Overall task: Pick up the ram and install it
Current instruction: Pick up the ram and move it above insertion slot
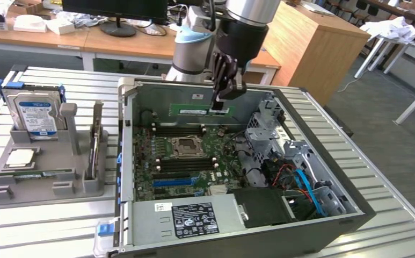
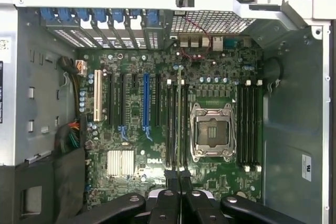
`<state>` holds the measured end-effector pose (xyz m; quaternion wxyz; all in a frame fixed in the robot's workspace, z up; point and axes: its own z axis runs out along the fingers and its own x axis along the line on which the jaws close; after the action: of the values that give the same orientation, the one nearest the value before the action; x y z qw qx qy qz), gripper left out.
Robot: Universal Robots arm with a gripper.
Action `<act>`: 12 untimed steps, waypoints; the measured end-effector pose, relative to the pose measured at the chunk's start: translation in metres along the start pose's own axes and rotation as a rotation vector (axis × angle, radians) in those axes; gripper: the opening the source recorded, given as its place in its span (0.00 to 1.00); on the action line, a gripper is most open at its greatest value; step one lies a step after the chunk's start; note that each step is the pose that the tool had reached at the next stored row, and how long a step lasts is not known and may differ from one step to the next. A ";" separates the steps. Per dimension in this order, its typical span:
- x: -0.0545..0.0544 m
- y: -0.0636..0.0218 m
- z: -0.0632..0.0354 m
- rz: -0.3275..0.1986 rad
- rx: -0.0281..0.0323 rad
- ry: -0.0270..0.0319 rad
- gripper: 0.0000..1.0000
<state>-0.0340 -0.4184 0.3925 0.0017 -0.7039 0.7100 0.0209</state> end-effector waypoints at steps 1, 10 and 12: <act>0.000 0.0000 0.0012 0.000 0.0000 -0.0001 0.12; 0.000 -0.0003 0.0118 0.000 0.0000 -0.0001 0.12; 0.001 -0.0004 0.0140 0.000 0.0000 0.0000 0.12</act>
<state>-0.0340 -0.4185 0.3786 0.0017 -0.7039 0.7100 0.0208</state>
